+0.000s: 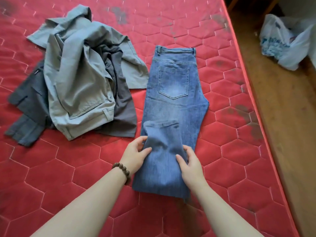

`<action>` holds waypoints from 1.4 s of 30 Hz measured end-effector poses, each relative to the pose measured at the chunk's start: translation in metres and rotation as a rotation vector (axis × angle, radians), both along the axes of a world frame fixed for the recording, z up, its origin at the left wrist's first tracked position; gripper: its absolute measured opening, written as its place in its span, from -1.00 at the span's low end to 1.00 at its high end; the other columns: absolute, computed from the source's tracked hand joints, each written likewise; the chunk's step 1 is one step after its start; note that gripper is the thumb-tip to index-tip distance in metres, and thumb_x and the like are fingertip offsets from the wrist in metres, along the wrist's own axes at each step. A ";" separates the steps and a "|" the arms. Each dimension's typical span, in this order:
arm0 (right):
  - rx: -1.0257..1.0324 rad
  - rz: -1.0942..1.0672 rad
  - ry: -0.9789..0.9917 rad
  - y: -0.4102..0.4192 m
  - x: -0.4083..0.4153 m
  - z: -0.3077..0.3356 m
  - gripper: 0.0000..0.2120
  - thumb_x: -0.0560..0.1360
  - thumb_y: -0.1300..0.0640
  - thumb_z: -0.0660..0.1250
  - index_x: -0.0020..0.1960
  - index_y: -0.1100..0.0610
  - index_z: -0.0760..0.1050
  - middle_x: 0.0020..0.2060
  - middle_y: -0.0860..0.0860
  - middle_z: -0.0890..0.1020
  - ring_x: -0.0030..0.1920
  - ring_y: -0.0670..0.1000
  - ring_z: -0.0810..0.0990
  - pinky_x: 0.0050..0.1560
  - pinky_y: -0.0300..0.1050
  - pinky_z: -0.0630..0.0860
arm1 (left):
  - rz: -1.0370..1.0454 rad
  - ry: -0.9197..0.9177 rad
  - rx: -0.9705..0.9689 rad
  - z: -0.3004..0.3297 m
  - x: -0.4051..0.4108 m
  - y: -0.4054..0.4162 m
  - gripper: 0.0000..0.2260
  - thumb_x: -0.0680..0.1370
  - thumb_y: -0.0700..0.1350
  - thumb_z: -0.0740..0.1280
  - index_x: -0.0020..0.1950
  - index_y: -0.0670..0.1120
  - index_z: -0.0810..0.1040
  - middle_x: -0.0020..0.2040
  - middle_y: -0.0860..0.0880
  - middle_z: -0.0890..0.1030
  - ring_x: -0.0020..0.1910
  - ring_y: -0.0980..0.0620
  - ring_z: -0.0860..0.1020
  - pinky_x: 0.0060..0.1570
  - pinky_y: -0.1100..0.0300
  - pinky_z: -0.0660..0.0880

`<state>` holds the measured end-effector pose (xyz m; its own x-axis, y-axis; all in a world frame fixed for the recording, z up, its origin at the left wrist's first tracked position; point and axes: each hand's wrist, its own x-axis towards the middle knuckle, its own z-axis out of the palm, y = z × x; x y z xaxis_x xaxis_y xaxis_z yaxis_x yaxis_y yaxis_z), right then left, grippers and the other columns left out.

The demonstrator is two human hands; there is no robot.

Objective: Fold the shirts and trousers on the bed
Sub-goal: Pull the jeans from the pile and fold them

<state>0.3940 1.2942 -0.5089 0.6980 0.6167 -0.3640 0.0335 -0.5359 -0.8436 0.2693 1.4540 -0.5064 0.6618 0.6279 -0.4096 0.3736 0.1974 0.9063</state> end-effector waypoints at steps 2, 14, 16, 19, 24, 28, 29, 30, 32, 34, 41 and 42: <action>0.103 -0.073 0.003 0.007 0.006 0.009 -0.77 0.56 0.24 0.27 0.20 0.06 0.44 0.08 -0.13 0.60 0.11 -0.17 0.56 0.16 -0.30 0.42 | 0.040 -0.075 -0.024 0.010 0.011 0.009 -0.71 0.54 -0.35 0.31 0.11 0.03 0.54 -0.05 -0.04 0.69 -0.07 0.09 0.66 -0.01 0.25 0.56; -0.324 -0.108 0.111 -0.021 0.007 -0.025 -0.81 0.55 0.06 0.33 -0.10 0.20 0.53 -0.36 -0.02 0.54 -0.35 -0.05 0.46 -0.37 -0.28 0.31 | -0.098 0.480 -0.239 -0.031 -0.027 -0.010 -0.77 0.52 -0.03 0.38 -0.18 -0.19 0.51 -0.24 -0.12 0.48 -0.27 0.00 0.48 -0.27 0.14 0.44; -0.309 -0.092 0.119 -0.029 -0.001 -0.024 -0.91 0.55 0.14 0.32 -0.09 0.16 0.52 -0.28 0.00 0.62 -0.25 -0.01 0.55 -0.30 -0.28 0.38 | -0.171 0.453 -0.087 -0.029 -0.033 -0.011 -0.66 0.47 0.06 0.36 -0.16 -0.25 0.50 -0.25 -0.10 0.54 -0.27 0.02 0.48 -0.24 0.06 0.47; -0.286 -0.055 0.102 -0.033 -0.009 -0.024 -0.93 0.55 0.23 0.30 -0.08 0.09 0.48 -0.21 0.05 0.65 -0.16 0.05 0.60 -0.11 -0.10 0.46 | -0.241 0.438 0.043 -0.026 -0.036 -0.018 -0.78 0.56 -0.04 0.32 -0.18 -0.17 0.46 -0.26 -0.03 0.52 -0.27 0.04 0.44 -0.16 0.04 0.45; -0.301 -0.019 0.010 -0.041 -0.033 -0.020 -0.91 0.54 0.28 0.28 -0.08 0.11 0.44 -0.30 -0.11 0.51 -0.28 -0.17 0.46 -0.23 -0.41 0.37 | -0.264 0.471 0.001 -0.030 -0.058 -0.032 -0.84 0.59 -0.12 0.26 -0.08 -0.20 0.48 -0.16 -0.08 0.56 -0.21 0.04 0.46 -0.06 -0.01 0.45; -0.380 -0.005 0.006 -0.052 -0.051 -0.022 -0.89 0.54 0.23 0.30 -0.14 0.12 0.42 -0.36 -0.13 0.45 -0.30 -0.08 0.42 -0.31 -0.43 0.32 | -0.288 0.554 -0.069 -0.030 -0.074 -0.041 -0.84 0.59 -0.11 0.26 -0.04 -0.20 0.49 -0.17 -0.06 0.56 -0.28 0.06 0.49 -0.26 0.11 0.49; -0.402 -0.017 0.012 -0.052 -0.052 -0.022 -0.89 0.53 0.21 0.31 -0.16 0.13 0.43 -0.38 -0.10 0.46 -0.30 -0.04 0.42 -0.33 -0.41 0.32 | -0.286 0.566 -0.133 -0.029 -0.074 -0.041 -0.87 0.59 -0.11 0.26 -0.05 -0.17 0.48 -0.20 -0.05 0.54 -0.32 0.07 0.49 -0.37 0.18 0.50; -0.420 -0.034 0.027 -0.051 -0.052 -0.021 -0.88 0.53 0.17 0.32 -0.18 0.14 0.45 -0.38 -0.06 0.49 -0.30 -0.01 0.44 -0.33 -0.37 0.31 | -0.289 0.576 -0.181 -0.028 -0.073 -0.040 -0.89 0.59 -0.11 0.27 -0.06 -0.15 0.47 -0.20 -0.06 0.52 -0.32 0.05 0.50 -0.43 0.21 0.50; -0.423 -0.084 0.053 -0.044 -0.046 -0.019 -0.86 0.52 0.10 0.34 -0.16 0.16 0.50 -0.36 -0.01 0.56 -0.26 0.03 0.50 -0.31 -0.25 0.34 | -0.297 0.567 -0.138 -0.030 -0.067 -0.031 -0.85 0.56 -0.07 0.32 -0.14 -0.12 0.48 -0.25 -0.07 0.51 -0.28 -0.01 0.52 -0.33 0.10 0.55; -0.328 -0.183 0.069 -0.031 -0.034 -0.014 -0.90 0.52 0.10 0.35 -0.08 0.14 0.53 -0.34 -0.04 0.60 -0.23 0.04 0.56 -0.18 -0.10 0.42 | -0.226 0.514 -0.031 -0.033 -0.055 -0.019 -0.83 0.54 -0.08 0.34 -0.22 -0.09 0.50 -0.34 0.00 0.50 -0.28 0.01 0.48 -0.16 0.02 0.54; -0.065 -0.265 0.164 0.022 0.008 -0.008 -0.68 0.52 0.30 0.32 0.27 0.17 0.44 -0.05 0.06 0.66 -0.03 0.01 0.63 0.14 -0.04 0.54 | -0.052 0.282 0.042 -0.033 0.002 0.009 -0.95 0.53 -0.21 0.35 -0.06 -0.12 0.61 -0.19 -0.01 0.64 -0.21 0.09 0.57 -0.16 0.23 0.49; -0.030 -0.271 0.115 0.026 0.011 -0.005 -0.68 0.52 0.32 0.30 0.25 0.15 0.46 -0.04 0.05 0.65 -0.01 -0.01 0.63 0.11 -0.15 0.53 | 0.000 0.259 0.046 -0.033 0.006 0.012 -0.93 0.54 -0.21 0.35 -0.02 -0.16 0.61 -0.14 -0.05 0.66 -0.15 0.04 0.60 -0.08 0.20 0.53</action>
